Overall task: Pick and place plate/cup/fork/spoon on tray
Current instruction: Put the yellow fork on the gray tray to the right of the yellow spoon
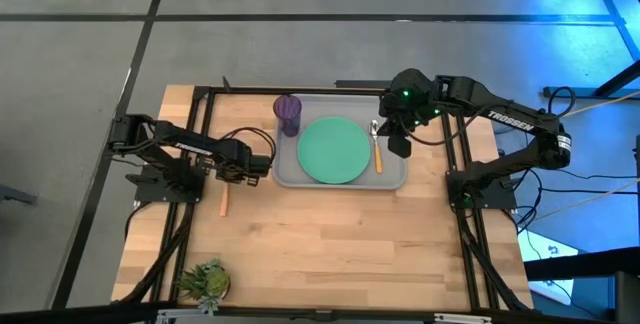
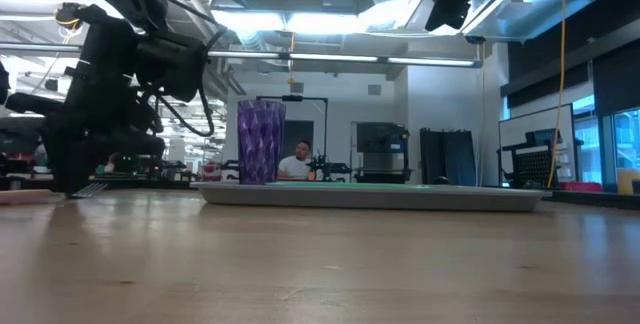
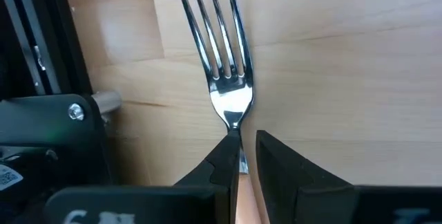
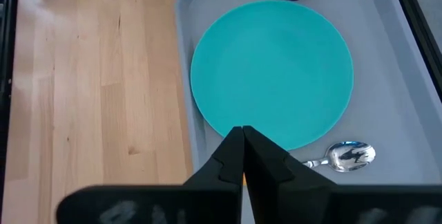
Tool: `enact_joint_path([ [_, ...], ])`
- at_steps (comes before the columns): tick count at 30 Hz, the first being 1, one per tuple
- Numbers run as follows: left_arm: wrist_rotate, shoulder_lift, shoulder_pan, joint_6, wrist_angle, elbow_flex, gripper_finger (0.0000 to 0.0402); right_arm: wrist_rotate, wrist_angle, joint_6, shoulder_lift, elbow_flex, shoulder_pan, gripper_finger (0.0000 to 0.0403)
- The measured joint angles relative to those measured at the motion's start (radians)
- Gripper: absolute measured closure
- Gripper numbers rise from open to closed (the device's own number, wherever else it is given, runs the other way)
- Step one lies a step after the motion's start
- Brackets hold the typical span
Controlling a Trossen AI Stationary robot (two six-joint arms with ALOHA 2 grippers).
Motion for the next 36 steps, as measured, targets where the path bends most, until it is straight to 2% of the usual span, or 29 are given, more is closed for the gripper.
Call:
enact_joint_path([
  [10,0.000,-0.003,0.000,0.000,-0.002,0.000,0.0358,0.000,0.000,0.000,0.000,0.000,0.000,0.0391],
  [24,-0.003,-0.111,0.000,-0.051,-0.064,0.002,0.0358,0.000,0.000,0.022,0.000,0.000,0.000,0.0391],
  [36,0.009,-0.113,0.000,-0.063,-0.065,0.002,0.0358,0.000,0.000,0.021,0.000,0.000,0.000,0.0391],
])
